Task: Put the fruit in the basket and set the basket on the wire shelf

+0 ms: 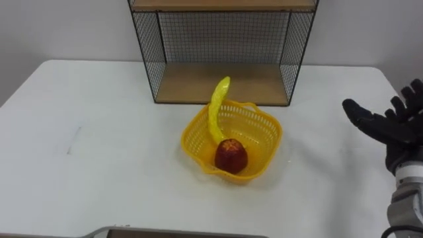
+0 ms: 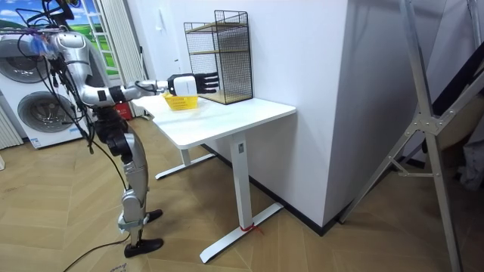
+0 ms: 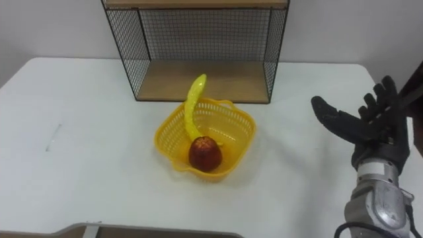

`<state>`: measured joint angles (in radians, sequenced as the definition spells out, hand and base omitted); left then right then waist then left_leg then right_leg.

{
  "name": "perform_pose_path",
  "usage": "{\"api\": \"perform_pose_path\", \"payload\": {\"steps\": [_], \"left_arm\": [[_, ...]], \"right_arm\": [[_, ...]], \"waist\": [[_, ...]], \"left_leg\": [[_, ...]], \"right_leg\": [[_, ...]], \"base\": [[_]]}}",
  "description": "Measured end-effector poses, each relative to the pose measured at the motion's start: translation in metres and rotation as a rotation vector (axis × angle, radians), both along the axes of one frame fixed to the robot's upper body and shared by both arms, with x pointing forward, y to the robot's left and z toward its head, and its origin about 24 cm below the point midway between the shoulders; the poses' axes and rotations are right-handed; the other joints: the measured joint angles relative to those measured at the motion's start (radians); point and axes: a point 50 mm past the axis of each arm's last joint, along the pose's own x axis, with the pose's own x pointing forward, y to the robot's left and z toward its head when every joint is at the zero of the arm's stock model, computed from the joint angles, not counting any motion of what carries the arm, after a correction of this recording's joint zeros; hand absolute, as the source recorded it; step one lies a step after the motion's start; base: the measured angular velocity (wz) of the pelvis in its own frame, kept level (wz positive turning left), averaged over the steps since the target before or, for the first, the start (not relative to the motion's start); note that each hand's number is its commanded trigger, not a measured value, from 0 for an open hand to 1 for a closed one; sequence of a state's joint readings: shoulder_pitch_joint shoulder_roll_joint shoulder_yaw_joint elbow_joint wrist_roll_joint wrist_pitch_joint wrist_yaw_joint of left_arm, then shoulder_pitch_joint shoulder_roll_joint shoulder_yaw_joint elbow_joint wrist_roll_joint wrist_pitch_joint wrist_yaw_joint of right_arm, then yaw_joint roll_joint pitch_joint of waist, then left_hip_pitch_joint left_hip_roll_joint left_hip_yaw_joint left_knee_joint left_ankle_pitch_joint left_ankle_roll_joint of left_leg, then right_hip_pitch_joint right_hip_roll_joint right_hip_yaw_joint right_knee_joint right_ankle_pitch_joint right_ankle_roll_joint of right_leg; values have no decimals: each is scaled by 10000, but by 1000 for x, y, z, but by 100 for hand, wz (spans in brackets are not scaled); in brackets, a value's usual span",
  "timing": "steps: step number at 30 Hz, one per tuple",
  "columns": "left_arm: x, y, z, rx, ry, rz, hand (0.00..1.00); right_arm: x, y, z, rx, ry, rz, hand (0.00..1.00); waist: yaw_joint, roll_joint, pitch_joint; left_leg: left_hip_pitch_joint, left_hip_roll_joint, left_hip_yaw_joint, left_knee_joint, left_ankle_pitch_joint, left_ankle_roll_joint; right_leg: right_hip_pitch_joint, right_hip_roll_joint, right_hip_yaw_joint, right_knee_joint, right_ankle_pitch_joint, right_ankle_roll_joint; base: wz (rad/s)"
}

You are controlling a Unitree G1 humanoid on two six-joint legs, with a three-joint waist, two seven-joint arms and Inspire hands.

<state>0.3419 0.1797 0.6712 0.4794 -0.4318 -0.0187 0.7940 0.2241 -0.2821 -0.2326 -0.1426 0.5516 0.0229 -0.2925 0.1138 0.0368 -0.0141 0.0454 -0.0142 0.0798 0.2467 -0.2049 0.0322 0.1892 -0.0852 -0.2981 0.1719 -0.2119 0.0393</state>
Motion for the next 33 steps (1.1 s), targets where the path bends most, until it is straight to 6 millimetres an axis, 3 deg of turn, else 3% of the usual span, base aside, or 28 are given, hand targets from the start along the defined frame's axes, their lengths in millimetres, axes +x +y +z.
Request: {"api": "perform_pose_path", "payload": {"steps": [2,7,11,14,17,24,26,29,33], "left_arm": [[10,5,21,1140,-437,410,0],[31,9,72,3594,-1470,429,0],[56,4,118,5487,-3172,115,0],[69,-1,137,6087,-4164,-234,0],[79,-9,145,6273,-4598,-979,0],[134,-55,143,5147,-5959,-4850,0],[149,-72,136,4282,-6475,-6275,0],[166,-90,122,3102,-6692,-7965,0],[180,-110,102,1543,-6871,-9625,0]], "right_arm": [[-6,-3,1,-300,101,-212,0],[-16,-9,-1,-575,355,-652,0],[-16,-9,-1,-644,344,-568,0],[-15,-7,-2,-720,338,-355,0],[-14,-4,-2,-930,381,-67,0],[-6,20,-16,-421,317,1222,0],[-4,28,-30,-37,703,1629,0],[-5,36,-40,252,960,1997,0],[0,43,-39,313,824,2564,0]], "waist": [[75,23,-38],[273,115,-22],[287,103,56],[243,121,69],[44,68,90],[-296,-88,198],[-496,-179,259],[-652,-185,274],[-849,-219,297]], "left_leg": [[36,-22,-9,-59,4,5],[87,-6,-27,-42,13,-9],[-61,-31,-116,74,9,-7],[-84,-115,-142,113,7,-1],[-172,-145,-231,167,14,8],[-144,-142,-276,221,14,15],[-188,-141,-269,220,12,16],[-231,-130,-230,224,12,17],[-210,-105,-19,242,1,31]], "right_leg": [[-3,-19,-24,-1,-1,5],[30,4,-43,-5,-1,5],[21,1,-96,-6,-2,6],[20,-4,-63,-23,-10,13],[18,-7,-141,-60,-19,24],[38,-3,-202,3,-22,30],[26,-7,-200,19,-21,30],[15,1,-128,34,-17,25],[-1,0,-37,21,-7,30]], "base": [[0],[1],[6],[1],[10],[3],[0],[-1],[-10]]}}
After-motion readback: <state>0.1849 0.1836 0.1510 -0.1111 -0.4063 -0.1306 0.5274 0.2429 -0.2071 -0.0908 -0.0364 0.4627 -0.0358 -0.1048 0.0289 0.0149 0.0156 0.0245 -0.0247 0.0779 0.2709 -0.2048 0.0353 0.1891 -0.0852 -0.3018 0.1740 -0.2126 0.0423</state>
